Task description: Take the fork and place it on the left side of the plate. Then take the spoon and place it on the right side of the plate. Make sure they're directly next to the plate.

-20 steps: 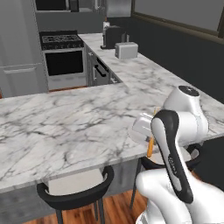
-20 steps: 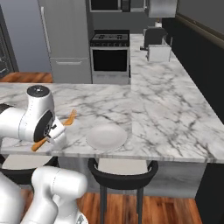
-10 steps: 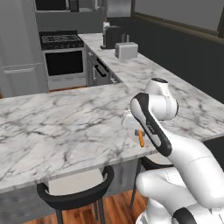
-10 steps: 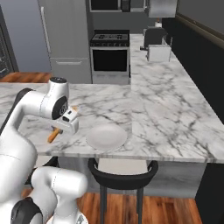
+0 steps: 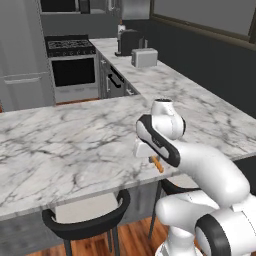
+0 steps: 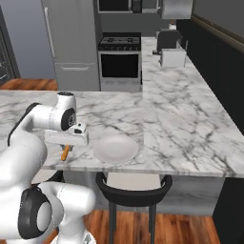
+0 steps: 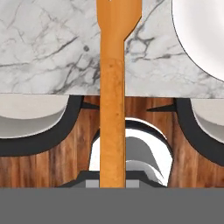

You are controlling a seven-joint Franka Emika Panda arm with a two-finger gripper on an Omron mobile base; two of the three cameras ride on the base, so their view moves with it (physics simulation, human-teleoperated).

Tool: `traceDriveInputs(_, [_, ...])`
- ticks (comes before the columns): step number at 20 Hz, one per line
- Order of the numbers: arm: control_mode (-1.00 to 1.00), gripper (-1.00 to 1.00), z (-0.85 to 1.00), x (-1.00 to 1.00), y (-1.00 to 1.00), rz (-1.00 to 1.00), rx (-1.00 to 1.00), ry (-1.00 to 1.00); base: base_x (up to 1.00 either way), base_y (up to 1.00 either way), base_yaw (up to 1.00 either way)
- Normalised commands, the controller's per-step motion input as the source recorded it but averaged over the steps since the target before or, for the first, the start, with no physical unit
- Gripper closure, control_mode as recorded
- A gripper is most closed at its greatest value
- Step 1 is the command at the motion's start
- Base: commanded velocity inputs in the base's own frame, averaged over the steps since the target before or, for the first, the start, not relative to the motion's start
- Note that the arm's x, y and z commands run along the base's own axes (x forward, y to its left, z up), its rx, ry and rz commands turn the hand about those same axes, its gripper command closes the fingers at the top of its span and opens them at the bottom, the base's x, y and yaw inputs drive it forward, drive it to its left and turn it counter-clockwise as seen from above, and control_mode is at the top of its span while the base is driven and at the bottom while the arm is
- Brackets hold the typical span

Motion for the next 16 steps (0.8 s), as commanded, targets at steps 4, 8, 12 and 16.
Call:
traceDriveInputs(4, [-1.00, 1.00, -0.30, 0.27, 0.04, 0.15, 0.01, 0.00, 0.00, 0.00, 0.00])
traceDriveInputs(8, [-1.00, 1.00, -0.18, 0.42, 0.00, 0.08, 0.01, 0.00, 0.00, 0.00, 0.00])
traceDriveInputs(12, [-1.00, 1.00, -0.24, 0.31, 0.00, 0.00, 0.00, 0.00, 0.00, 0.00, 0.00])
traceDriveInputs(16, [-1.00, 1.00, -0.33, 0.25, 0.06, -0.01, -0.01, 0.00, 0.00, 0.00, 0.00])
